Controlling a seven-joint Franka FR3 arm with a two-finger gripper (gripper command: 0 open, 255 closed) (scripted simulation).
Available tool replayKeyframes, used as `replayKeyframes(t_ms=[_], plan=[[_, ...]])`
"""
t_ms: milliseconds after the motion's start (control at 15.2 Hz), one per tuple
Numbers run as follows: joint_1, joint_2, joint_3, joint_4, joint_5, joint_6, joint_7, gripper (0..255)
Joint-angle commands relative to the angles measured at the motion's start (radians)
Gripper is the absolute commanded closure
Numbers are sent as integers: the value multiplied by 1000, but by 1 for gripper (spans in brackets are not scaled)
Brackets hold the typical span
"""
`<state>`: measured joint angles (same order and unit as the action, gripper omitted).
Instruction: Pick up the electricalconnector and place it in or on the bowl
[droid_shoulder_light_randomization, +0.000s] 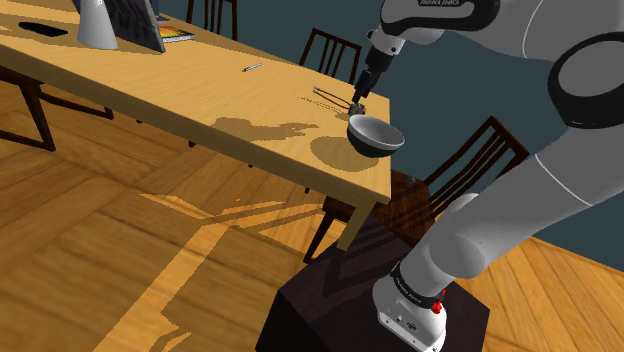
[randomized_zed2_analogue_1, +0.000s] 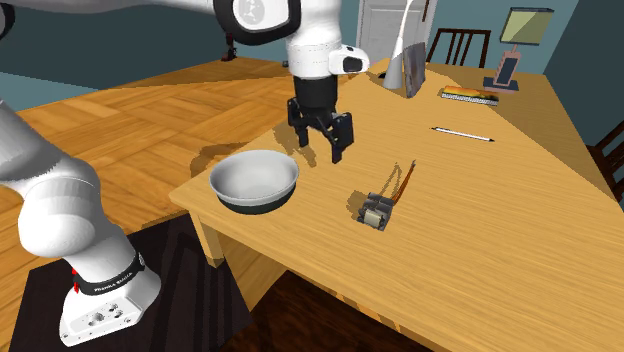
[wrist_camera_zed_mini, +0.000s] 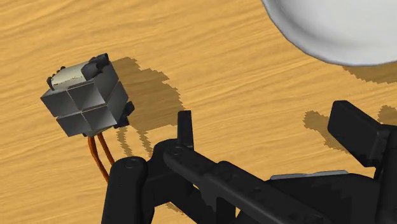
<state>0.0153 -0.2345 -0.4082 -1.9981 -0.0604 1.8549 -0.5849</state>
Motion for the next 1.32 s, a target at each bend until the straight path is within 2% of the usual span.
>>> replayKeyframes(t_ms=[0, 396, 792, 1254], plan=[[0, 86, -35, 69, 36, 7, -74, 0], [-43, 365, -98, 320, 183, -21, -285, 0], [-164, 665, -86, 663, 327, -120, -440, 0], [-153, 668, -78, 574, 331, -29, -447, 0]])
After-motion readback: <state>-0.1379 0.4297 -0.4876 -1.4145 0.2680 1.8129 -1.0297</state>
